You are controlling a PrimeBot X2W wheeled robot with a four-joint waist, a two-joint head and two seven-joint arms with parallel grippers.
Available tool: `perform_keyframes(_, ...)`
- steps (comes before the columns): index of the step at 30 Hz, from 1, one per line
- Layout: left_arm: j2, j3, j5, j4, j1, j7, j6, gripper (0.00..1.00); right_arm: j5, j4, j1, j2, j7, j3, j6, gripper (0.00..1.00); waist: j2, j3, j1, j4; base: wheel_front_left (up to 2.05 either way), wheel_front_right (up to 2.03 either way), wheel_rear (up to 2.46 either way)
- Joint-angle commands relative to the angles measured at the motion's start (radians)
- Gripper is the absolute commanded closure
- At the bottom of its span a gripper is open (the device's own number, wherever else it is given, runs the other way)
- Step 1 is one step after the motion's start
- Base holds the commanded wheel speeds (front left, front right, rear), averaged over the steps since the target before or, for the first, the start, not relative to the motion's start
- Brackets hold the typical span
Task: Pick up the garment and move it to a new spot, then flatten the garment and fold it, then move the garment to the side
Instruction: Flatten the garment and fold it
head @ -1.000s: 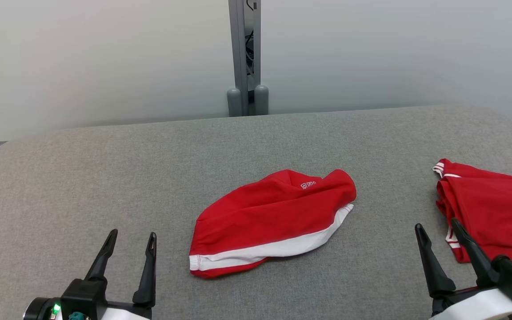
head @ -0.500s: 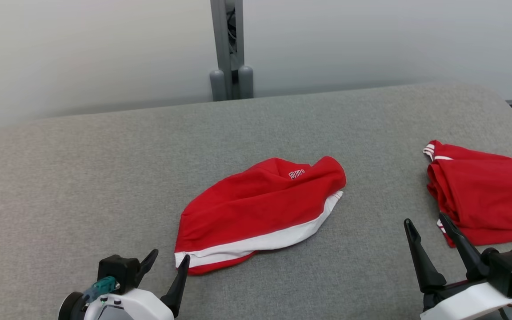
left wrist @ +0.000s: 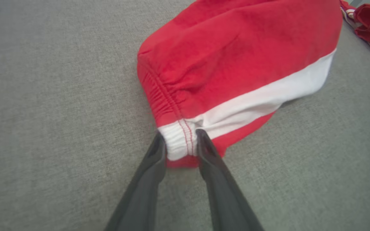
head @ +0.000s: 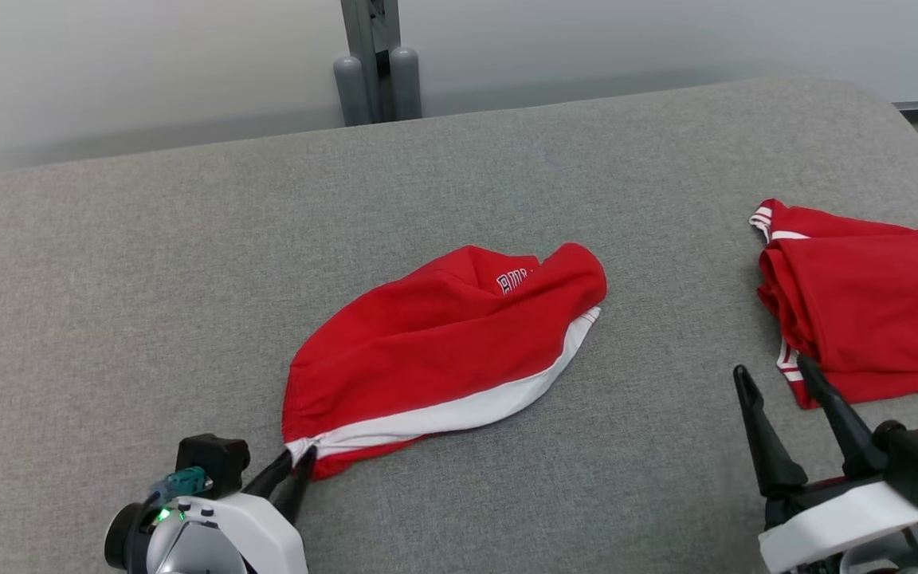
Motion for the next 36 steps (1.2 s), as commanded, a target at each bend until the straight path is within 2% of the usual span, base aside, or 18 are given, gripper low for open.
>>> perform_keyframes(1,0.006,0.001,-0.001,0.003,-0.019,-0.007,-0.005,1.0,0.008,0.005,-0.021,-0.01,-0.007,-0.012,0.0,0.0,-0.0001,0.006,0.0,0.003,0.0,0.0,0.0)
perform_keyframes(6,0.011,-0.001,0.014,-0.014,-0.042,-0.02,0.0,1.0,0.035,0.05,-0.088,-0.033,0.003,-0.027,0.0,0.0,-0.0001,0.026,0.0,0.017,0.0,0.0,0.0)
perform_keyframes(11,0.009,-0.015,0.031,-0.032,-0.074,-0.021,-0.008,1.0,0.073,0.181,-0.197,-0.099,0.034,0.007,0.0,0.0,-0.0001,0.066,0.0,0.056,0.0,0.0,0.0)
perform_keyframes(17,-0.007,-0.039,0.057,-0.054,-0.131,-0.032,-0.021,1.0,0.125,0.355,-0.333,-0.164,0.053,0.133,0.0,0.0,-0.0001,0.13,0.0,0.114,0.0,0.0,0.0)
perform_keyframes(28,-0.037,-0.065,0.075,-0.047,-0.196,-0.065,-0.036,1.0,0.224,0.589,-0.534,-0.203,0.031,0.361,0.0,0.0,-0.0001,0.188,0.0,0.157,0.0,0.0,0.0)
perform_keyframes(29,-0.039,-0.065,0.076,-0.045,-0.202,-0.072,-0.036,1.0,0.234,0.607,-0.54,-0.204,0.036,0.383,0.0,0.39,-0.0001,0.189,0.0,0.159,0.0,0.0,0.0)
perform_keyframes(30,-0.042,-0.063,0.076,-0.045,-0.205,-0.08,-0.032,1.0,0.242,0.619,-0.547,-0.206,0.03,0.398,0.0,0.66,-0.0001,0.19,0.0,0.16,0.0,0.0,0.0)
perform_keyframes(31,-0.043,-0.062,0.077,-0.043,-0.205,-0.086,-0.03,1.0,0.25,0.628,-0.55,-0.211,0.025,0.41,0.0,1.0,-0.0001,0.19,0.0,0.161,0.0,0.0,0.0)
perform_keyframes(36,-0.044,-0.04,0.074,-0.057,-0.204,-0.136,-0.014,1.0,0.302,0.634,-0.538,-0.235,-0.018,0.446,0.0,1.0,-0.0001,0.171,0.0,0.157,0.0,0.0,0.0)
